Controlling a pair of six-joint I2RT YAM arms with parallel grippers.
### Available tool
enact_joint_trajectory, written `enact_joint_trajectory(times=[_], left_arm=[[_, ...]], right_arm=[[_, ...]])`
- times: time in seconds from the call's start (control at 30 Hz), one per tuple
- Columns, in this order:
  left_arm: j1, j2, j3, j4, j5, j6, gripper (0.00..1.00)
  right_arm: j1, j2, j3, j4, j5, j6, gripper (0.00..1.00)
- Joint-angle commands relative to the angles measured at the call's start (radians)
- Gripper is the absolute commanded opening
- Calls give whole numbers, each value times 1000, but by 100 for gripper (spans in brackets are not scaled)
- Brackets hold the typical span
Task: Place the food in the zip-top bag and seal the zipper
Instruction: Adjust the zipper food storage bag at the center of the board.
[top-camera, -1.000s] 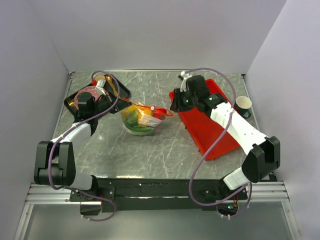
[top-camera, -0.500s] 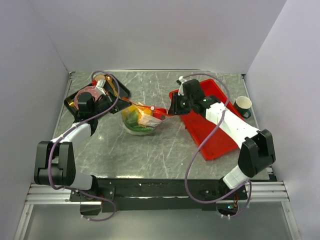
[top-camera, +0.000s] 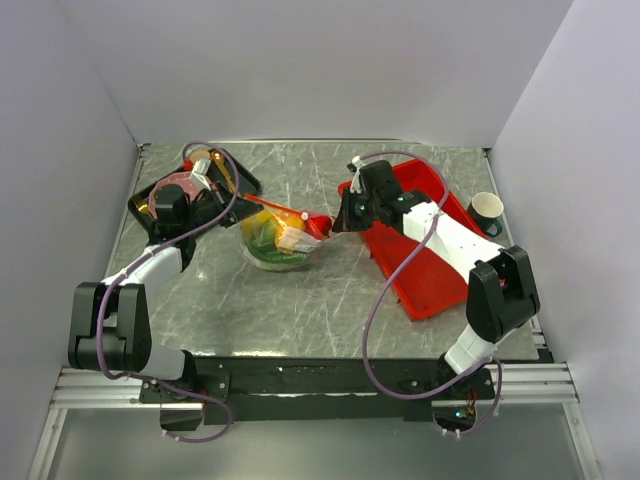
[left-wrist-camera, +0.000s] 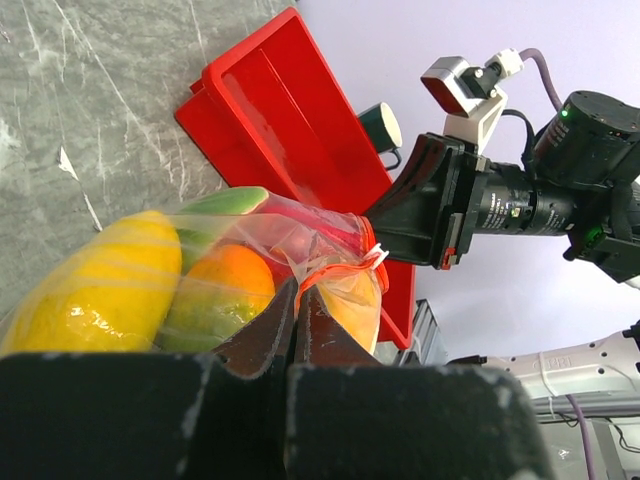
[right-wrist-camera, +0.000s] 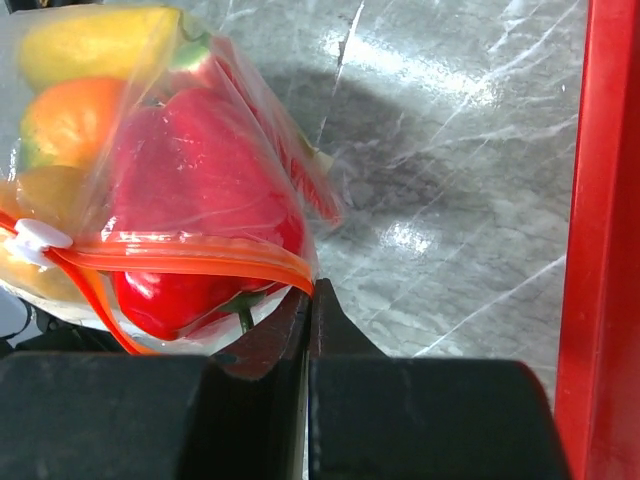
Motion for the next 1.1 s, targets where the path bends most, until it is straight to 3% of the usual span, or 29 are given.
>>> enact_joint_trajectory(times=[0.0, 0.07, 0.1, 0.17, 0.2, 0.23, 0.27, 0.3, 0.37, 0.4, 0.43, 0.47, 0.53, 0.57, 0.6, 0.63, 0.67, 0.73, 0.77, 0.8, 0.83, 0.87, 0.9, 0.93, 0.97, 1.0, 1.07], left_arm=[[-4, -24, 22, 41, 22, -9, 1], [-3, -36, 66, -65, 5, 26, 16], [-3, -59, 81, -102, -6, 47, 36], [-1, -93, 118, -210, -69, 93, 55], [0, -133, 126, -232, -93, 104, 87], [5, -153, 135, -258, -115, 125, 99], [8, -170, 166, -287, -163, 139, 99], [11, -187, 186, -360, -175, 156, 99], [16, -191, 222, -409, -213, 190, 99], [17, -200, 224, -416, -227, 190, 99], [19, -202, 218, -404, -228, 176, 99], [20, -207, 211, -393, -228, 167, 99], [22, -219, 209, -407, -241, 164, 99], [22, -225, 200, -409, -245, 164, 99], [23, -230, 197, -410, -248, 165, 99], [23, -227, 197, -412, -247, 167, 99], [23, -225, 206, -424, -250, 173, 99], [25, -234, 217, -467, -270, 196, 99], [25, -240, 223, -478, -277, 201, 99], [26, -240, 226, -482, -288, 204, 99], [26, -237, 226, -481, -293, 193, 99], [28, -231, 223, -458, -287, 185, 99], [28, -231, 226, -458, -284, 181, 99], [28, -234, 232, -470, -291, 191, 99], [28, -242, 239, -491, -299, 196, 99], [29, -242, 238, -490, -302, 199, 99], [29, -233, 237, -482, -296, 196, 99]], right_arm=[[-10, -88, 65, -5, -7, -5, 0], [-7, -157, 161, -52, 8, -25, 0], [-7, -180, 194, -54, -4, -30, 0], [0, -225, 252, -4, -87, -6, 0], [8, -214, 283, -2, -158, -8, 0], [11, -129, 348, -55, -212, -21, 0], [46, -76, 545, -238, -208, -62, 0], [72, -36, 620, -294, -111, -86, 0], [124, 11, 647, -257, -33, -90, 0], [125, 42, 657, -264, -69, -88, 0], [123, 173, 741, -352, -109, -85, 0], [135, 230, 948, -532, -81, -111, 0], [200, 210, 903, -470, 26, -116, 0], [200, 193, 710, -304, 9, -84, 0], [166, 212, 688, -319, -25, -71, 0], [156, 336, 759, -430, -31, -65, 0], [168, 349, 842, -532, 10, -86, 0], [223, 200, 765, -446, 169, -81, 0], [218, 144, 625, -286, 157, -58, 0], [199, 118, 593, -258, 118, -51, 0], [148, 198, 626, -313, 98, -53, 0], [146, 273, 894, -605, 160, -82, 0], [170, 303, 957, -649, 229, -102, 0], [219, 229, 943, -624, 304, -116, 0], [221, 167, 785, -456, 308, -119, 0], [212, 94, 732, -409, 218, -114, 0], [217, 44, 699, -372, 223, -94, 0]])
